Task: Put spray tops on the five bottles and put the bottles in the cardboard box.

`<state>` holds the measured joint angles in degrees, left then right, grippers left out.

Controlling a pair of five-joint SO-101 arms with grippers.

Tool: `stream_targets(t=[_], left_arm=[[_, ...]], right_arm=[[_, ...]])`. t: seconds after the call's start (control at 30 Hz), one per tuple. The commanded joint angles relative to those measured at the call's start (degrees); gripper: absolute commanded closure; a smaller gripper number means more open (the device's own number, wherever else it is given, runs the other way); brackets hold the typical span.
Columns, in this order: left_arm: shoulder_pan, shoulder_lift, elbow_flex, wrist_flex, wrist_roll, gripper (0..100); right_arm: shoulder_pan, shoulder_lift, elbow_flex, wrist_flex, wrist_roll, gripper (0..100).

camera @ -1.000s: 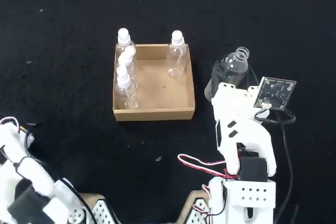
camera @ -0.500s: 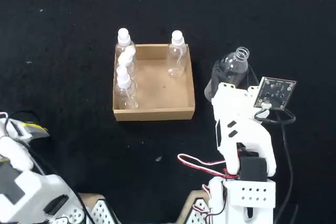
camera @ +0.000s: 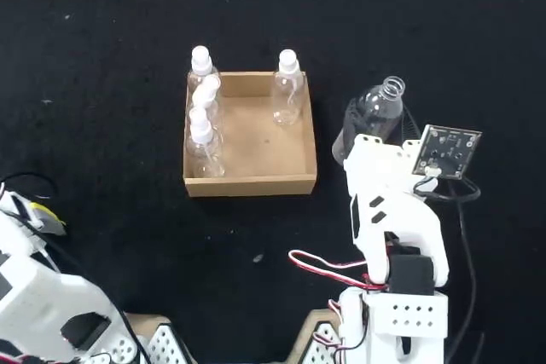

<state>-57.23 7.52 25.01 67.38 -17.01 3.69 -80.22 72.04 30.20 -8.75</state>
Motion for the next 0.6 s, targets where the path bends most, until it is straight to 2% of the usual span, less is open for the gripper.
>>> stream_targets(t=[0.0, 0.07, 0.3, 0.57], left_arm=[[-0.3, -2.3, -2.2, 1.8, -0.4, 93], [-0.3, -4.7, -2.2, 2.2, -0.4, 97], [-0.1, -14.8, -2.1, 3.6, -0.4, 97], [5.7, -25.7, -2.6, 5.2, 1.1, 97]], right_arm=[[-0.4, -1.4, -0.5, -1.7, 0.1, 98.7], [-0.4, -1.4, -0.6, -1.6, 0.1, 98.7], [-0.8, -1.4, -0.7, -1.2, -0.4, 98.8], [-1.1, -9.2, -2.0, 6.4, -1.8, 98.8]])
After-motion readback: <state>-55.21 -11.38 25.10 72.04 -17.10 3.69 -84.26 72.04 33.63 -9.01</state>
